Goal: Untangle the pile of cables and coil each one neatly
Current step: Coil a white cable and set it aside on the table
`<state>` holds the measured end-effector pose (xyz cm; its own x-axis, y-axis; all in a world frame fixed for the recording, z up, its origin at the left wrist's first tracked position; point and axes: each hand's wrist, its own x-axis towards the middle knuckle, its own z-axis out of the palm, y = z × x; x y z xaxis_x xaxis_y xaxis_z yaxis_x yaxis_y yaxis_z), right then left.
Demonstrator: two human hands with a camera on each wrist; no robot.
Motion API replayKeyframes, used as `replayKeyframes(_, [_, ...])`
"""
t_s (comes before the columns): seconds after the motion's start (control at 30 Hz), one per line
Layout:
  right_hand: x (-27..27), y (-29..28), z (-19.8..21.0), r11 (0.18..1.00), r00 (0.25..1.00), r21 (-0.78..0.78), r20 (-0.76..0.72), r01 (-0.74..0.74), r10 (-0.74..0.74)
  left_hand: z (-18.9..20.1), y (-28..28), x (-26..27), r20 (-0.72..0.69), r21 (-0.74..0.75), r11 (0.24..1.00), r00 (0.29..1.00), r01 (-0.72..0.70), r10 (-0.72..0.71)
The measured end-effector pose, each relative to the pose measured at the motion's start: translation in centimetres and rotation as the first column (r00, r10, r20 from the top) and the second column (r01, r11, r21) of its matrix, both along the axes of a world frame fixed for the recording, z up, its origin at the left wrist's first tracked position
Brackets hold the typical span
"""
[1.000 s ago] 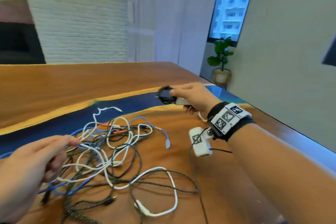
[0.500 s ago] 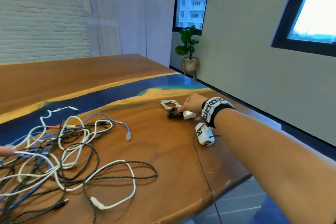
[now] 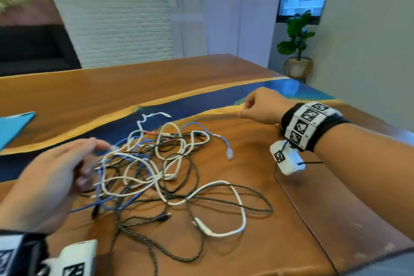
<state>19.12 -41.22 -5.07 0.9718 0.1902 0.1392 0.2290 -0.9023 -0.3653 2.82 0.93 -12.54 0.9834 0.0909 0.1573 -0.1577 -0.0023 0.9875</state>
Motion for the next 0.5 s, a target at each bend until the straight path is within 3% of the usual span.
replayKeyframes(0.07, [-1.4, 4.4, 0.3, 0.984, 0.984, 0.036, -0.045, -0.173, 0.174, 2.4, -3.4, -1.7, 0.042, 0.031, 0.999, 0.999, -0.034, 0.032])
replayKeyframes(0.1, [-2.4, 6.6, 0.4, 0.963, 0.961, 0.049, -0.065, -0.266, 0.269, 2.7, -4.6, -2.4, 0.049, 0.010, 0.993, 0.992, -0.114, 0.113])
replayKeyframes(0.17, [-4.4, 10.2, 0.7, 0.899, 0.895, 0.058, -0.078, -0.435, 0.439, 3.3, -4.9, -2.6, 0.029, -0.038, 0.977, 0.977, -0.212, 0.213])
replayKeyframes(0.27, [-7.4, 14.4, 0.5, 0.773, 0.765, -0.034, -0.176, -0.634, 0.620, 3.8, -5.0, -2.8, -0.030, -0.008, 0.970, 0.969, -0.244, 0.243])
replayKeyframes(0.33, [-8.6, 16.4, -0.3, 0.689, 0.709, -0.172, -0.238, -0.704, 0.664, 3.5, -4.9, -2.9, -0.041, -0.001, 0.972, 0.971, -0.235, 0.235])
replayKeyframes(0.4, [-8.8, 17.7, -0.9, 0.650, 0.702, -0.268, -0.229, -0.711, 0.674, 3.9, -5.3, -3.1, -0.065, 0.010, 0.967, 0.965, -0.256, 0.256])
replayKeyframes(0.5, [-8.2, 18.2, -0.5, 0.701, 0.742, -0.245, -0.189, -0.670, 0.643, 4.0, -5.6, -3.3, -0.106, 0.042, 0.969, 0.964, -0.242, 0.246])
